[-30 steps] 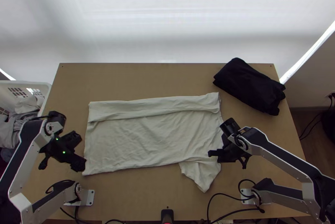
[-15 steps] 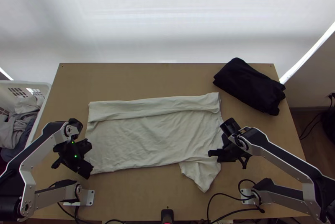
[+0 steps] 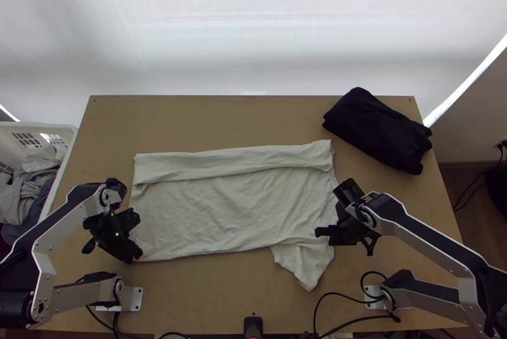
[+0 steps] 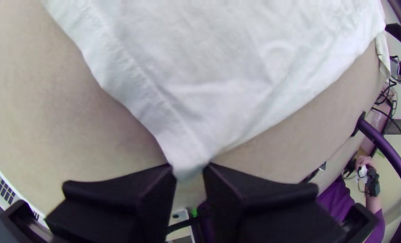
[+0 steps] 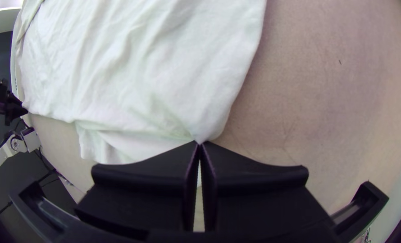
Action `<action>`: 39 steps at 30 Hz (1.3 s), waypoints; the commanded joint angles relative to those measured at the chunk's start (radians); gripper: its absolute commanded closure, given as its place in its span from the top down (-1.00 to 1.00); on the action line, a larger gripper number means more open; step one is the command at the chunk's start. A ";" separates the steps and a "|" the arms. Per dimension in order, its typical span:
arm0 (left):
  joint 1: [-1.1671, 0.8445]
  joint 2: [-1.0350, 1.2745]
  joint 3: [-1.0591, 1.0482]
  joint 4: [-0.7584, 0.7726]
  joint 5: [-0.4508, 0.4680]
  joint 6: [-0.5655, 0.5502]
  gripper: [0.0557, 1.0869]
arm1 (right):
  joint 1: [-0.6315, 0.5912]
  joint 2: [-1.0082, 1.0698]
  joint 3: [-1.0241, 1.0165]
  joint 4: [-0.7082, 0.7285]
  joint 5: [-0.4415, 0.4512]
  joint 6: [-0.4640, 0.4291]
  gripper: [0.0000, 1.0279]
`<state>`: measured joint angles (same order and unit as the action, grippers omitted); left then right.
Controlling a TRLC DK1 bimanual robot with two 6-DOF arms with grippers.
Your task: Fold the t-shirt
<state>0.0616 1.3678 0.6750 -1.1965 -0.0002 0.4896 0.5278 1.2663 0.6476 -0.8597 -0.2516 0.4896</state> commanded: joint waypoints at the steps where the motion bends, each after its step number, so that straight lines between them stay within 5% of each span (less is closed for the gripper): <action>1: -0.006 0.002 -0.026 0.041 0.031 -0.002 -0.92 | -0.009 -0.028 0.003 0.002 -0.002 -0.008 -0.94; 13: 0.118 -0.010 0.066 0.031 0.031 0.060 -0.92 | -0.094 -0.114 -0.035 -0.002 0.000 -0.089 -0.94; 25: 0.109 -0.013 0.322 0.017 0.186 -0.095 -0.92 | -0.069 -0.139 0.208 -0.081 0.000 -0.098 -0.94; 39: 0.109 0.085 0.462 0.080 0.189 -0.174 -0.92 | -0.219 0.105 0.402 -0.016 0.018 -0.175 -0.94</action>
<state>0.1741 1.4197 1.0878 -1.1286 0.1764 0.3496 0.3397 1.3193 1.0004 -0.9020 -0.2436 0.3347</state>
